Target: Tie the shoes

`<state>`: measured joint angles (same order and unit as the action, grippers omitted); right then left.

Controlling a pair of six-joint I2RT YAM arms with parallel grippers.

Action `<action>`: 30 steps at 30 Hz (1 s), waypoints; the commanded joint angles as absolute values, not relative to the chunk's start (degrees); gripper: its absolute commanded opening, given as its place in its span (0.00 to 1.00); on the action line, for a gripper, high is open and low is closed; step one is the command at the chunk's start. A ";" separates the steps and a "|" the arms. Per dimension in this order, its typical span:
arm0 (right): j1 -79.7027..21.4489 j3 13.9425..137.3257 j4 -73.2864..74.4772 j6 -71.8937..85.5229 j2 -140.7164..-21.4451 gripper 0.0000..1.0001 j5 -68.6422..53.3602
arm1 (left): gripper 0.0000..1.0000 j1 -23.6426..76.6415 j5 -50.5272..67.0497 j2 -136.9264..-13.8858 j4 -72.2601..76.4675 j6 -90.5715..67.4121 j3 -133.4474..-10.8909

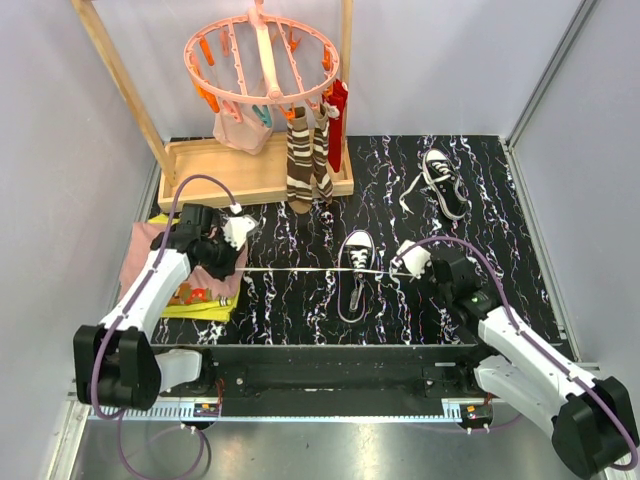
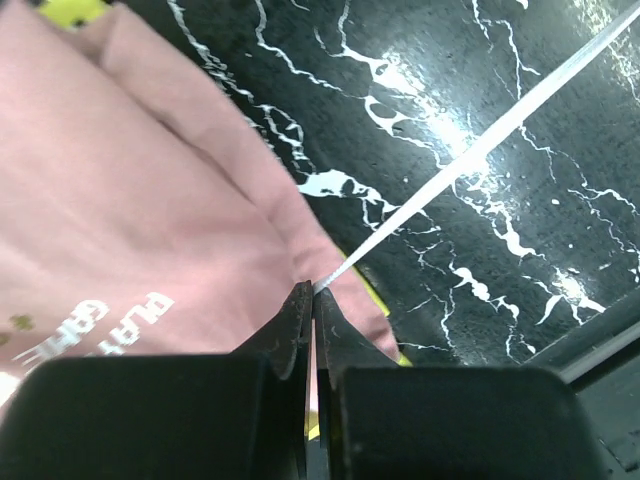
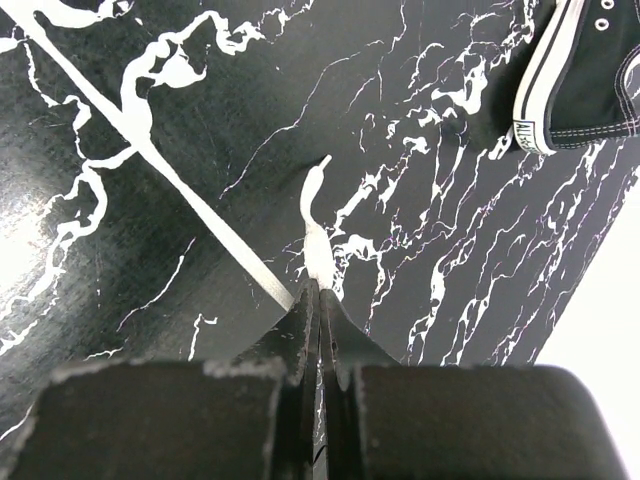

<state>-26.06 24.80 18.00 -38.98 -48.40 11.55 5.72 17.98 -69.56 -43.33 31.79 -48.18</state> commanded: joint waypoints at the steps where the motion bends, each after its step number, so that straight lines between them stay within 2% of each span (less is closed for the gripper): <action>1: -25.05 27.07 18.28 -40.08 -49.39 0.00 12.49 | 0.00 4.75 14.41 -66.80 -42.36 34.26 -47.82; 6: -25.05 28.65 18.81 -39.90 -54.21 0.00 2.22 | 0.00 11.85 13.64 -71.27 -40.36 33.84 -45.97; 13: -25.05 33.04 18.90 -38.94 -64.94 0.00 -2.10 | 0.00 17.93 9.67 -82.17 -32.96 28.39 -47.98; 16: -25.05 34.62 19.33 -38.15 -66.79 0.24 -4.83 | 0.06 18.98 10.28 -86.30 -31.64 28.56 -48.95; 17: -25.05 35.59 19.34 -37.62 -67.23 0.47 -5.18 | 0.14 19.42 10.28 -87.18 -31.12 28.65 -49.04; 18: -25.05 36.38 19.60 -36.40 -67.32 0.56 -5.19 | 0.19 19.51 11.68 -87.27 -31.20 29.26 -49.30; 21: -25.14 39.63 22.05 -34.55 -66.71 0.75 -5.45 | 0.34 19.60 15.44 -85.61 -32.60 30.67 -50.27; 24: -25.14 43.41 25.13 -31.74 -63.47 0.89 -6.32 | 0.41 19.51 19.14 -79.91 -35.24 31.02 -51.94; 27: -25.05 46.84 27.59 -28.49 -58.37 0.98 -9.05 | 0.47 19.42 22.57 -70.69 -35.68 31.37 -52.91; 30: -25.05 48.86 28.21 -26.20 -53.97 1.00 -10.28 | 0.51 19.42 25.13 -61.63 -34.81 32.34 -53.52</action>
